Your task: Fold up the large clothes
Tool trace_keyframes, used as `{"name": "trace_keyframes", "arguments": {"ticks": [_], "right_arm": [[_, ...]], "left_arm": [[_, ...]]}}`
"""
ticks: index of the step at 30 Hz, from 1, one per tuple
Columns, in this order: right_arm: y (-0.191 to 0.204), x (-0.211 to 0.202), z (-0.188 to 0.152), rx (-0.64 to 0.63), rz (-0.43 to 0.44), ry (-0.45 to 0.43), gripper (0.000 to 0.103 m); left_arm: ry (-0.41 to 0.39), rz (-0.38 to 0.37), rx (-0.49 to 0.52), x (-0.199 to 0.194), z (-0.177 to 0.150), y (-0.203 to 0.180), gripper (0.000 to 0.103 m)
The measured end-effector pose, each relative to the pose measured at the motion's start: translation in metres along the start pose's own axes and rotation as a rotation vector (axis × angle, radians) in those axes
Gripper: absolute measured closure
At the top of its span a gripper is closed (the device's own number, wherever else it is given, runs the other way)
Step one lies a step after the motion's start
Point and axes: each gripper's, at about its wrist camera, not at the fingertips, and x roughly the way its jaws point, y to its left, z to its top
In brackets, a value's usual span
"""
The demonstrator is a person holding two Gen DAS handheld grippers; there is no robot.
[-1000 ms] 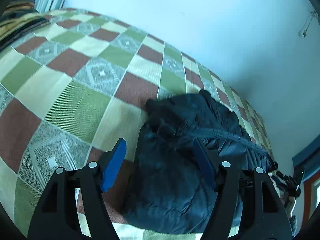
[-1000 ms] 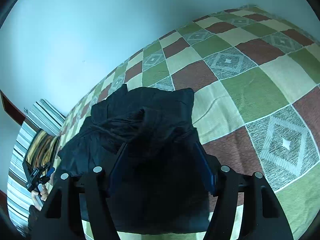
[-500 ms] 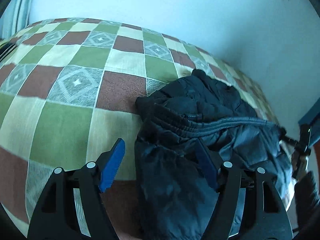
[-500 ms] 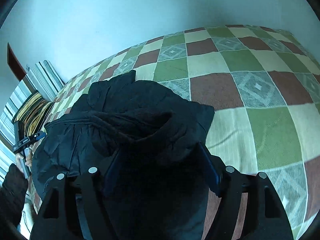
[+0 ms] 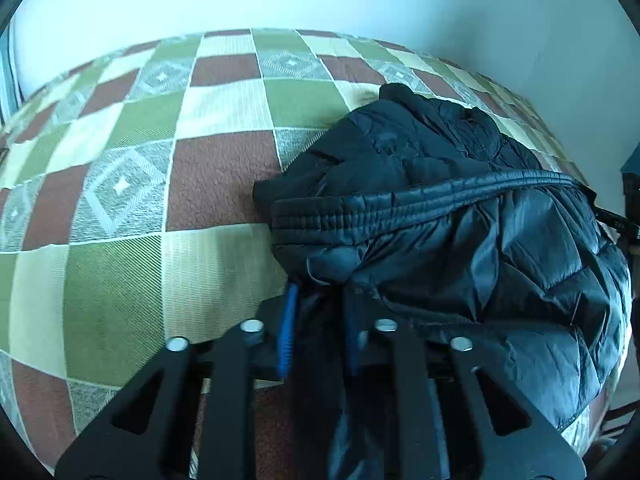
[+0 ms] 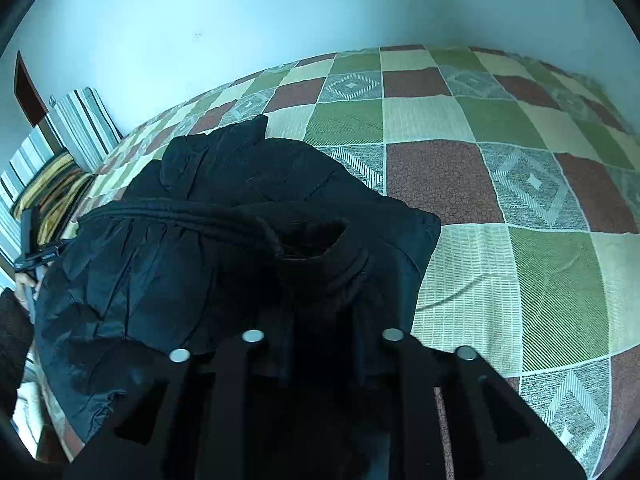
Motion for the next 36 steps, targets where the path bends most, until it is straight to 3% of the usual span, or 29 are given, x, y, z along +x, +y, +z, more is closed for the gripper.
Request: {"name": "trace_keyframes", "arguments": {"ticks": [4, 8, 16, 22, 26, 36], "right_arm": [[0.014, -0.013, -0.002, -0.033, -0.052, -0.041, 0.092], [0.021, -0.039, 0.002, -0.036, -0.071, -0.118, 0.093], [0.029, -0.073, 0.050, -0.023, -0.103, -0.261, 0.093], [0.022, -0.037, 0.094, 0.034, -0.149, -0.244, 0.093], [0.008, 0.000, 0.112, 0.094, -0.167, -0.205, 0.093], [-0.022, 0.090, 0.117, 0.142, -0.215, -0.055, 0.093]], "left_arm": [[-0.041, 0.069, 0.005, -0.016, 0.001, -0.011, 0.094], [-0.132, 0.108, 0.005, -0.046, 0.010, -0.022, 0.096], [-0.272, 0.202, 0.025, -0.082, 0.059, -0.041, 0.097], [-0.271, 0.285, -0.008, -0.048, 0.113, -0.039, 0.098], [-0.240, 0.338, -0.028, -0.010, 0.131, -0.033, 0.099], [-0.096, 0.412, -0.058, 0.078, 0.132, -0.010, 0.098]]}}
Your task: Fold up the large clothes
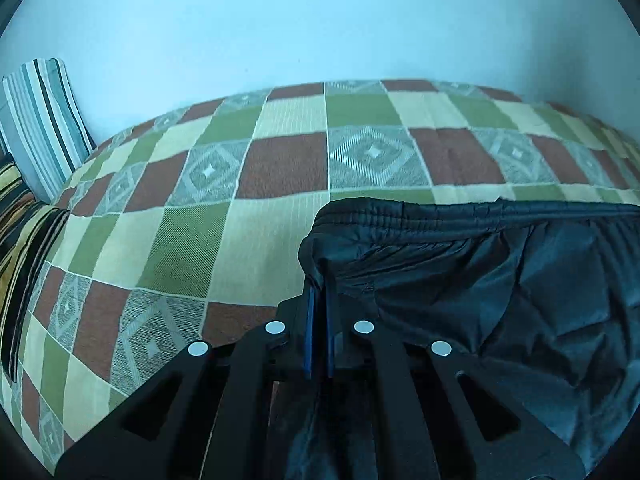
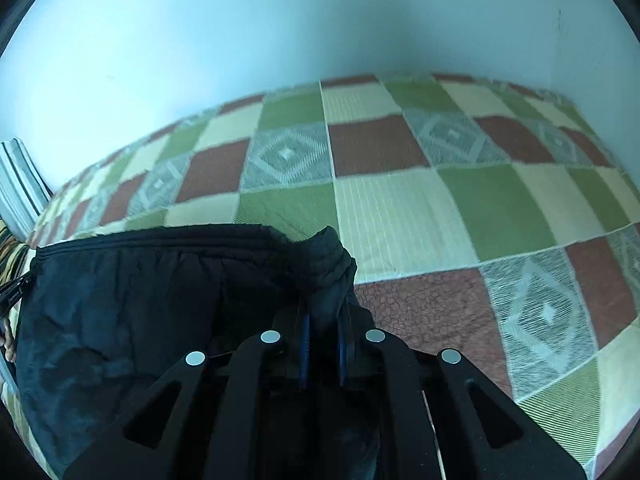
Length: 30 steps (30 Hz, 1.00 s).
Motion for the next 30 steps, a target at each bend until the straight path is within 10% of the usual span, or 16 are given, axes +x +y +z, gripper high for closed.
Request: {"name": "trace_keyframes", "arguments": {"ticks": [21, 30], "right_arm": [[-0.006, 0.040, -0.017, 0.008, -0.041, 0.031, 0.087], [-0.002, -0.007, -0.006, 0.078, -0.124, -0.012, 0.061]], "left_arm": [[0.029, 0.055, 0.013, 0.047, -0.023, -0.014, 0.097], [-0.003, 0.095, -0.047, -0.011, -0.017, -0.008, 0.075]]}}
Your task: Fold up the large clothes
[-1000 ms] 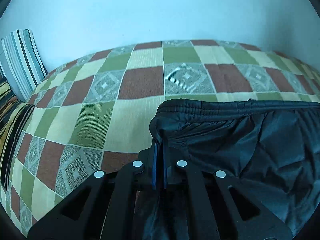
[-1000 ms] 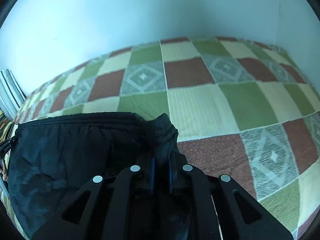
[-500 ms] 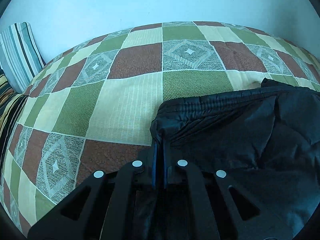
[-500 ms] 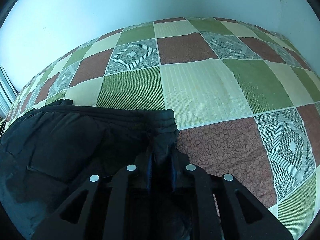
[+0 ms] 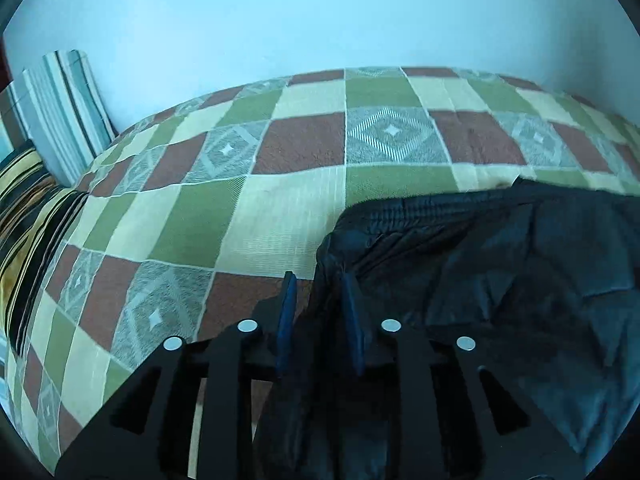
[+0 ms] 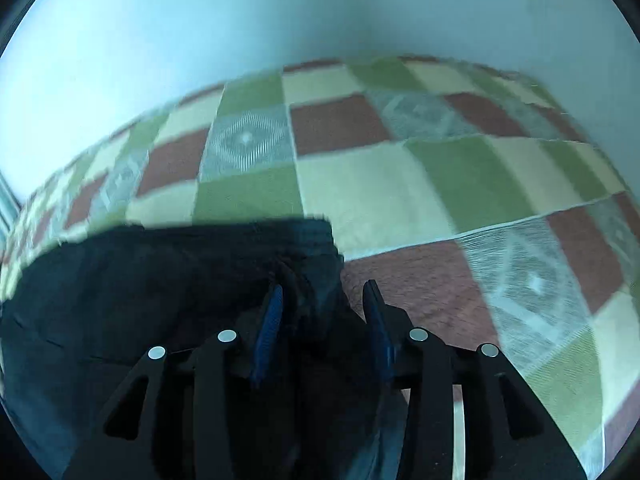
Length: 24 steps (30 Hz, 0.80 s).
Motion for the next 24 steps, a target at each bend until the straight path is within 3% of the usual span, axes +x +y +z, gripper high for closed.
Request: {"name": "trace_keyframes", "arguments": {"ticks": [3, 5, 9, 15, 18, 24], "right_arm": [[0.020, -0.039, -0.002, 0.034, 0.049, -0.068, 0.061], [0.042, -0.053, -0.006, 0.010, 0.087, -0.097, 0.061], [0.101, -0.061, -0.020, -0.071, 0.164, -0.114, 0.061], [0.140, -0.023, -0.044, -0.153, 0.117, -0.065, 0.061], [0.141, -0.002, -0.054, -0.154, 0.109, -0.027, 0.054], [0.147, 0.016, -0.065, -0.177, 0.060, -0.039, 0.053]], "left_arm": [[-0.038, -0.057, -0.025, -0.034, 0.003, -0.010, 0.073], [-0.067, -0.117, -0.032, -0.057, 0.004, -0.029, 0.063], [-0.092, -0.201, -0.007, -0.079, 0.000, -0.077, 0.059], [-0.014, -0.194, -0.008, -0.048, -0.019, -0.120, 0.059], [0.007, -0.185, -0.020, -0.031, -0.030, -0.124, 0.057], [-0.019, -0.144, 0.004, -0.017, -0.043, -0.130, 0.055]]}}
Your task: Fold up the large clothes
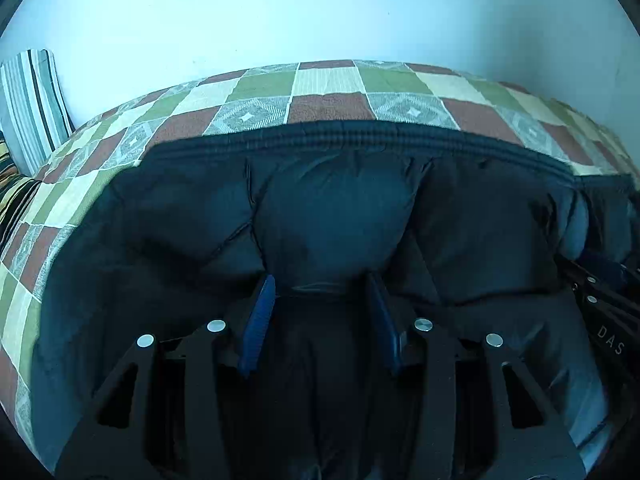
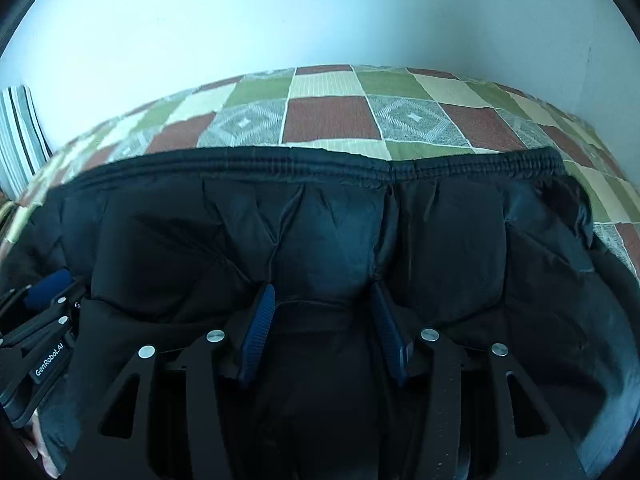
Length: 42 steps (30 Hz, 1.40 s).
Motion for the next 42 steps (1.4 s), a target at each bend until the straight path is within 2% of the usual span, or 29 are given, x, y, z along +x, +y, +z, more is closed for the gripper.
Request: {"name": "trace_keyframes", "arguments": {"ticks": [17, 37, 40, 42], "right_arm": [[0.003, 0.008, -0.005, -0.003, -0.027, -0.020, 0.052], [0.004, 0.007, -0.003, -0.007, -0.043, -0.025, 0.052], [0.005, 0.003, -0.001, -0.009, -0.049, -0.024, 0.051], [0.004, -0.002, 0.001, -0.008, -0.041, -0.022, 0.047]], "left_arm": [[0.003, 0.013, 0.014, 0.018, -0.008, -0.005, 0.055], [0.005, 0.004, 0.004, 0.016, -0.006, -0.006, 0.055], [0.013, -0.013, -0.004, 0.010, -0.001, -0.003, 0.053], [0.021, -0.055, -0.016, 0.005, 0.002, 0.002, 0.047]]}}
